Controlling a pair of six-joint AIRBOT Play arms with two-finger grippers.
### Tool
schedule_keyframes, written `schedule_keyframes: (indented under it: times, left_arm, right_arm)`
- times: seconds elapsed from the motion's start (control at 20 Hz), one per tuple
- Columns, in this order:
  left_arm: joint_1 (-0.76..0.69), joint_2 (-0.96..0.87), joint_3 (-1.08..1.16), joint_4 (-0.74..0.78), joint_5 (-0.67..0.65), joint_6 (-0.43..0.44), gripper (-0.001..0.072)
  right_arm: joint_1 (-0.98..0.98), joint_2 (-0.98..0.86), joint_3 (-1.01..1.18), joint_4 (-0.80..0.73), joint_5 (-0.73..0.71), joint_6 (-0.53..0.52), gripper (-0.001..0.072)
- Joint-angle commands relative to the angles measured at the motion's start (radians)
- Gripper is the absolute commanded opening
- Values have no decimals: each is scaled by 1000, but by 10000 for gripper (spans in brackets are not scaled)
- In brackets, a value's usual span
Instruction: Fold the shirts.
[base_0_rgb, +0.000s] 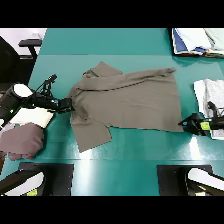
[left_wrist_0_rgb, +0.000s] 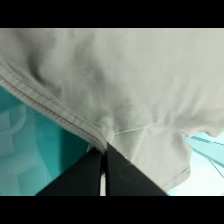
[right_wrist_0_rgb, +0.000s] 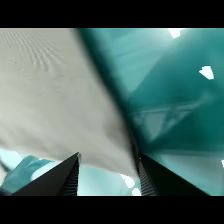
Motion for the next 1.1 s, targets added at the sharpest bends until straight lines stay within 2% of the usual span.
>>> schedule_keyframes:
  times: [0.0,0.1,0.15,0.4,0.7,0.9,1.05]
  left_arm:
    - [0,1,3,-6,-1,0,21]
    - [0,2,6,-6,-18,1,20]
    - [0,10,14,-6,-24,1,20]
    - [0,182,202,-3,-64,0,20]
    - [0,359,783,-2,-81,-1,20]
    - [0,364,1156,41,-72,-46,19]
    - [0,365,1267,137,-19,-80,19]
  right_arm:
    - [99,-56,24,11,-57,-9,269]
    - [155,-54,53,12,-55,-17,89]
    - [182,-38,72,11,-53,-34,22]
    - [219,159,311,12,13,-34,15]
    - [219,377,866,-2,-1,-10,15]
    - [219,415,1184,-150,32,79,15]
    - [219,383,1386,-288,160,142,15]
